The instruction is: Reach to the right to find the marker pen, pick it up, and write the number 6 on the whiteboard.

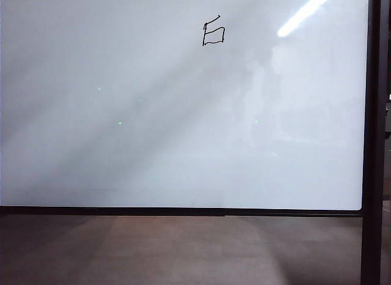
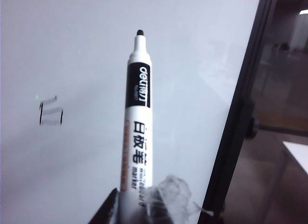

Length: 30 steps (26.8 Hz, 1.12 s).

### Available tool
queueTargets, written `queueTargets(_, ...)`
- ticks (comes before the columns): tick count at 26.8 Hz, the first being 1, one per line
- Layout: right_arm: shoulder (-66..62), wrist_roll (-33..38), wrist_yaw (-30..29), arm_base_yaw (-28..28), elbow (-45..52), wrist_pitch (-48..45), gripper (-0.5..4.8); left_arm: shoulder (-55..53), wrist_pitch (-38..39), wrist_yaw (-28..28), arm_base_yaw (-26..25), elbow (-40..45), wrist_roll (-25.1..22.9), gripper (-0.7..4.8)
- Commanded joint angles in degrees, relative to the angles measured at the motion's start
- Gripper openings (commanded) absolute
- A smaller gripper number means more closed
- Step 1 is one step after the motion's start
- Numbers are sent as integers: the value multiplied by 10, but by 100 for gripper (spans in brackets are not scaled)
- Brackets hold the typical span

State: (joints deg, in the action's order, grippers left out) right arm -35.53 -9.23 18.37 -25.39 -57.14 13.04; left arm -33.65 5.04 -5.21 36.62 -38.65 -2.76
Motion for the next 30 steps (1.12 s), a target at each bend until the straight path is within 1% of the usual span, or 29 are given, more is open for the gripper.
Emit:
queueTargets(1,26,2,1,-1,40,-6,31,54,-25,-2,0,43,2,-5)
queueTargets(5,66,2,2,-1,105,-28,31,116,-24,-2,0,98,2,-5)
queueTargets(9,111,2,37,0,179,-71,33,160,-23,-1,0,144,3,-5)
queueTargets(11,133,2,52,0,211,-74,55,176,-23,-1,0,166,12,-5)
queueTargets(14,163,2,73,-1,250,-71,55,192,-23,-1,0,195,26,-5)
queueTargets(20,206,2,75,0,314,-66,54,200,-21,-1,0,228,27,-5)
queueTargets(24,219,2,72,0,337,-41,54,201,-21,-1,0,234,25,-5)
queueTargets(30,220,9,72,-1,337,23,54,201,-24,-1,0,241,15,-5)
